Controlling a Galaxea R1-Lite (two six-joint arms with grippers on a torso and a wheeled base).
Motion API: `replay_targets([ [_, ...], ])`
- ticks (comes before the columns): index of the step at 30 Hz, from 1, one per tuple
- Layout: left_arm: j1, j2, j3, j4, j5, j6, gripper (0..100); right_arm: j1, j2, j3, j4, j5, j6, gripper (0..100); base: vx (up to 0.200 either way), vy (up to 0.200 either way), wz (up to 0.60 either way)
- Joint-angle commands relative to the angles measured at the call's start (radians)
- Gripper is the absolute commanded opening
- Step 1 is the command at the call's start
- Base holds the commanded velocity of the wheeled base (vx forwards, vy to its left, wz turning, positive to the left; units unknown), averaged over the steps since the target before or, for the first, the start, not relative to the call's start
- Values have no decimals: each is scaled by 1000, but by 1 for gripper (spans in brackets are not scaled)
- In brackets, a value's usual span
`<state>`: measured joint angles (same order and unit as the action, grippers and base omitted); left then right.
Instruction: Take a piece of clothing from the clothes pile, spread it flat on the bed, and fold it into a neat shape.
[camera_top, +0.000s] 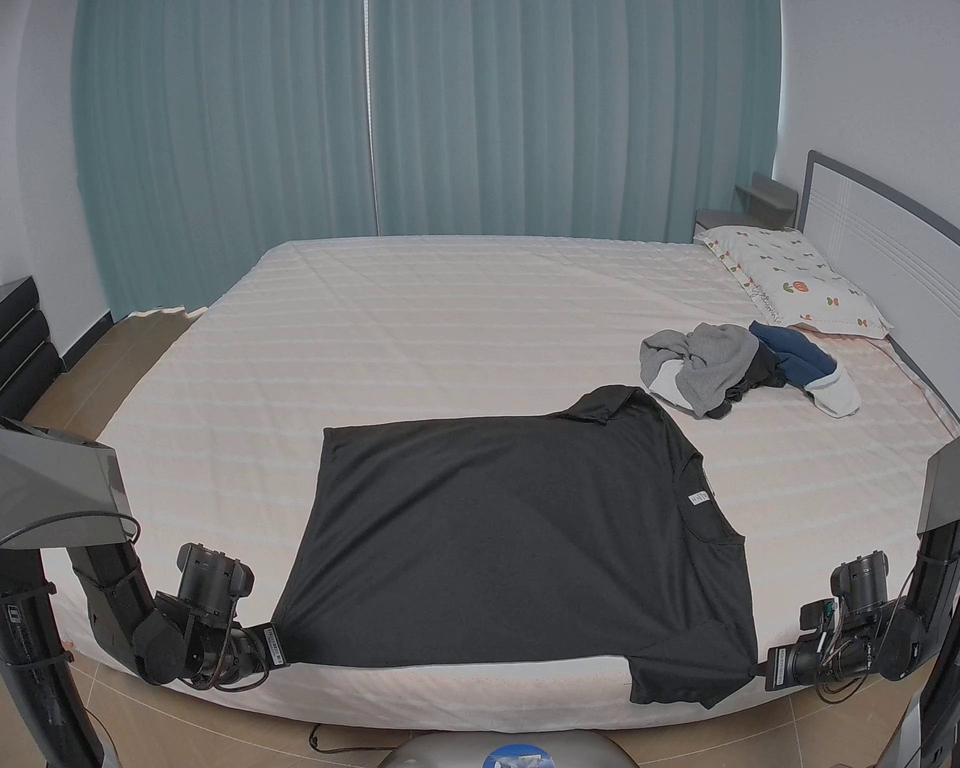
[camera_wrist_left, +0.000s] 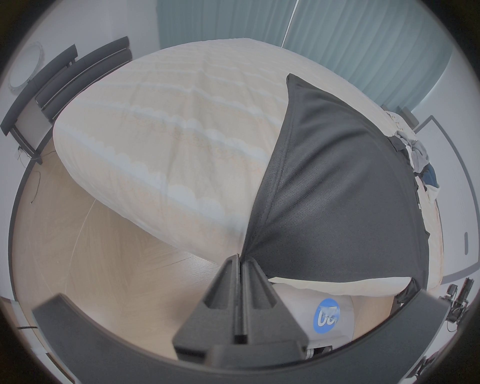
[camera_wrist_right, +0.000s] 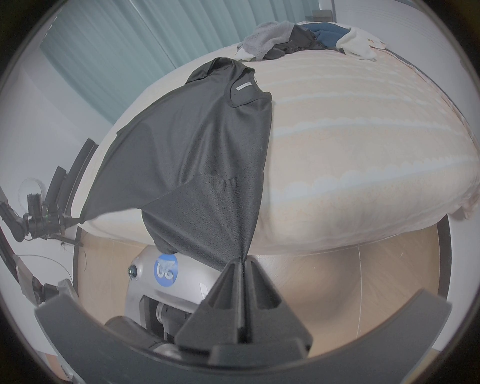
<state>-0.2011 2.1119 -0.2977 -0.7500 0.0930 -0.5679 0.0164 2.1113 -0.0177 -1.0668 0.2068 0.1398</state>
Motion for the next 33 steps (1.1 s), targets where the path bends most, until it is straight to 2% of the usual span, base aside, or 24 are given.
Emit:
replay_targets([
  [1, 0, -6, 12, 0, 1, 11, 0, -6, -8, 18, 22, 0, -20, 0, 0, 0, 0],
  [12, -1, -13, 49, 9, 2, 54, 0, -10, -80, 18, 126, -1, -66, 0, 0, 0, 0],
  [25, -11, -44, 68, 104, 8, 100, 0, -19, -111, 18, 202, -6, -95, 0, 0, 0, 0],
  [33, 0, -87, 40, 103, 10, 89, 0, -47, -146, 18, 145, 14, -83, 0, 0, 0, 0],
])
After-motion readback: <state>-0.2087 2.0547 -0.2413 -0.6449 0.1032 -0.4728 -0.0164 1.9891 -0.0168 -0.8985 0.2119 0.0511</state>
